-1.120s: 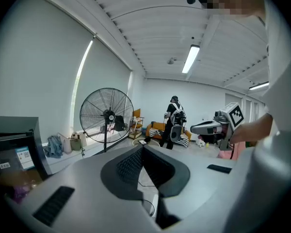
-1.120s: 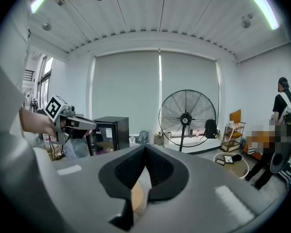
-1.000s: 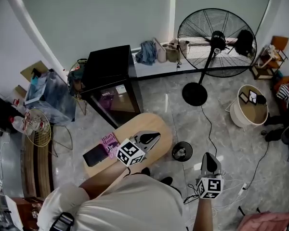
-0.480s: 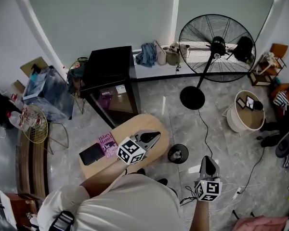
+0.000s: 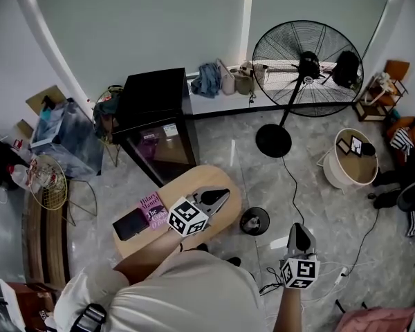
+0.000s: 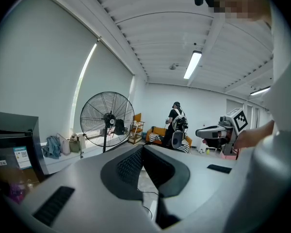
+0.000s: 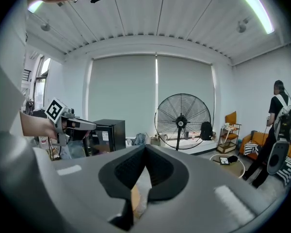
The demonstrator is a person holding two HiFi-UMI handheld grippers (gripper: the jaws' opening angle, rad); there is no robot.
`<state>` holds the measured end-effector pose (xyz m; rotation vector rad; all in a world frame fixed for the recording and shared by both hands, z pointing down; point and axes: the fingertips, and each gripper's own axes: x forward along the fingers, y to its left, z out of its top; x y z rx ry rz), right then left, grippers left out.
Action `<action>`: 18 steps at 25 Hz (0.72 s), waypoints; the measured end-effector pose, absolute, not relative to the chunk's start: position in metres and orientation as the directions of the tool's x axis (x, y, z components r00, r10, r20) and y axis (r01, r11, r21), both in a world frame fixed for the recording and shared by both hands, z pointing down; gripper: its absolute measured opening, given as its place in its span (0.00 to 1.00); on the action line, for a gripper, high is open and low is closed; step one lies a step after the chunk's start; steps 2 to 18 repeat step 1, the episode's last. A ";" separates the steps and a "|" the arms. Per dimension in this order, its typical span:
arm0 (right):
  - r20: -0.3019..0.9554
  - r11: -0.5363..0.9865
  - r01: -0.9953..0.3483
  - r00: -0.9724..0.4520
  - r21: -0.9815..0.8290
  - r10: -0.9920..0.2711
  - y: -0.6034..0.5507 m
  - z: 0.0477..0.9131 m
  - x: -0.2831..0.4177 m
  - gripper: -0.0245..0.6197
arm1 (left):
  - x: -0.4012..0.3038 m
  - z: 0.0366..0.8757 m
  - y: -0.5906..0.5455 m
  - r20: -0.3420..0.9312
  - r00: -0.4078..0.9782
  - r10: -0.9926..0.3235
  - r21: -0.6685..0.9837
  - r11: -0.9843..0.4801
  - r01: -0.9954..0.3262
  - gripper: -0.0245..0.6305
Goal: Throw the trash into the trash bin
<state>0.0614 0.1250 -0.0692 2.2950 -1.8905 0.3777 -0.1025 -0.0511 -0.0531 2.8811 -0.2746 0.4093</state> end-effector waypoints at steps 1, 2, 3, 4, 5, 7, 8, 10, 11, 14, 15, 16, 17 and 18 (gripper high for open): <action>0.283 -0.201 -0.978 0.180 -0.048 -0.942 0.126 -0.069 0.062 0.05 | -0.103 -0.053 -0.051 0.294 0.944 -0.151 0.188 -0.959 -0.212 0.05; 0.283 -0.201 -0.978 0.180 -0.048 -0.942 0.126 -0.069 0.062 0.05 | -0.103 -0.053 -0.051 0.294 0.944 -0.151 0.188 -0.959 -0.212 0.05; 0.283 -0.201 -0.978 0.180 -0.048 -0.942 0.126 -0.069 0.062 0.05 | -0.103 -0.053 -0.051 0.294 0.944 -0.151 0.188 -0.959 -0.212 0.05; 0.283 -0.201 -0.978 0.180 -0.048 -0.942 0.126 -0.069 0.062 0.05 | -0.103 -0.053 -0.051 0.294 0.944 -0.151 0.188 -0.959 -0.212 0.05; 0.283 -0.201 -0.978 0.180 -0.048 -0.942 0.126 -0.069 0.062 0.05 | -0.103 -0.053 -0.051 0.294 0.944 -0.151 0.188 -0.959 -0.212 0.05; 0.283 -0.201 -0.978 0.180 -0.048 -0.942 0.126 -0.069 0.062 0.05 | -0.103 -0.053 -0.051 0.294 0.944 -0.151 0.188 -0.959 -0.212 0.05; 0.283 -0.201 -0.978 0.180 -0.048 -0.942 0.126 -0.069 0.062 0.05 | -0.103 -0.053 -0.051 0.294 0.944 -0.151 0.188 -0.959 -0.212 0.05; 0.283 -0.201 -0.978 0.180 -0.048 -0.942 0.126 -0.069 0.062 0.05 | -0.103 -0.053 -0.051 0.294 0.944 -0.151 0.188 -0.959 -0.212 0.05; 0.283 -0.201 -0.978 0.180 -0.048 -0.942 0.126 -0.069 0.062 0.05 | -0.103 -0.053 -0.051 0.294 0.944 -0.151 0.188 -0.959 -0.212 0.05; 0.283 -0.201 -0.978 0.180 -0.048 -0.942 0.126 -0.069 0.062 0.05 | -0.103 -0.053 -0.051 0.294 0.944 -0.151 0.188 -0.959 -0.212 0.05; 0.283 -0.201 -0.978 0.180 -0.048 -0.942 0.126 -0.069 0.062 0.05 | -0.103 -0.053 -0.051 0.294 0.944 -0.151 0.188 -0.959 -0.212 0.05; 0.283 -0.201 -0.978 0.180 -0.048 -0.942 0.126 -0.069 0.062 0.05 | -0.103 -0.053 -0.051 0.294 0.944 -0.151 0.188 -0.959 -0.212 0.05; 0.283 -0.201 -0.978 0.180 -0.048 -0.942 0.126 -0.069 0.062 0.05 | -0.103 -0.053 -0.051 0.294 0.944 -0.151 0.188 -0.959 -0.212 0.05; 0.283 -0.201 -0.978 0.180 -0.048 -0.942 0.126 -0.069 0.062 0.05 | -0.103 -0.053 -0.051 0.294 0.944 -0.151 0.188 -0.959 -0.212 0.05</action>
